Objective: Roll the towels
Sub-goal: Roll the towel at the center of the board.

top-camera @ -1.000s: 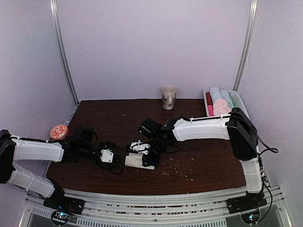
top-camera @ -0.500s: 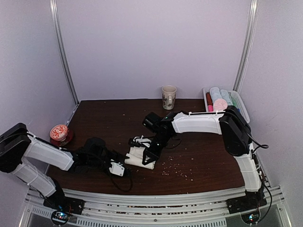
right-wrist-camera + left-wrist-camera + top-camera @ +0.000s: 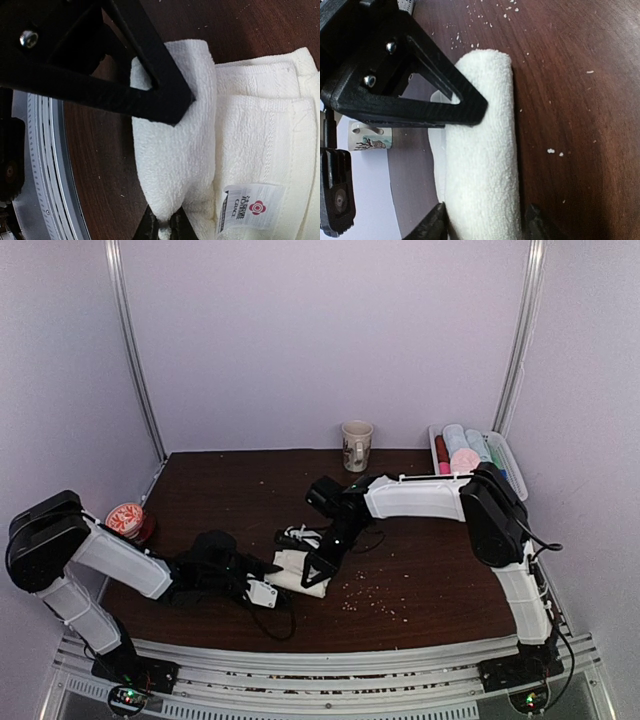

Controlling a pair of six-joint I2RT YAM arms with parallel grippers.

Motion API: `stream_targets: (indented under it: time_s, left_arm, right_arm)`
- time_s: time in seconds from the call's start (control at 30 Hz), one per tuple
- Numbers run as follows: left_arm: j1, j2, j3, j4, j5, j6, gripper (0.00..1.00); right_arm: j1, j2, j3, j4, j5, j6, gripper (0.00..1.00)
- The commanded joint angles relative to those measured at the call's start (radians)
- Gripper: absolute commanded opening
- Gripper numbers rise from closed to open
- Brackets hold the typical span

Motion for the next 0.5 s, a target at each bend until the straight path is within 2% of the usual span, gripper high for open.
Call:
stream_targets:
  time_s: [0.0,0.13,0.23,0.3,0.37,0.47]
  left_arm:
    - [-0.014,0.032,0.03,0.046,-0.028,-0.007,0.47]
    - [-0.017,0.055,0.043,0.05,-0.053,-0.011,0.32]
    - [-0.018,0.073,0.06,0.039,-0.068,-0.015,0.27]
    - [-0.019,0.083,0.072,0.016,-0.072,-0.017,0.17]
    - [-0.02,0.087,0.083,-0.019,-0.068,-0.017,0.01]
    - [-0.02,0.084,0.117,-0.127,-0.042,-0.015,0.0]
  right_arm:
    - [-0.006,0.045,0.004,-0.058,-0.007,-0.012,0.07]
    - [-0.01,0.05,0.013,-0.064,-0.014,-0.018,0.07]
    - [-0.009,0.05,0.022,-0.065,-0.019,-0.022,0.09]
    - [-0.01,0.049,0.024,-0.065,-0.017,-0.023,0.12]
    - [-0.009,0.043,0.028,-0.069,-0.009,-0.027,0.15]
    - [-0.011,0.006,0.017,-0.056,0.01,-0.024,0.2]
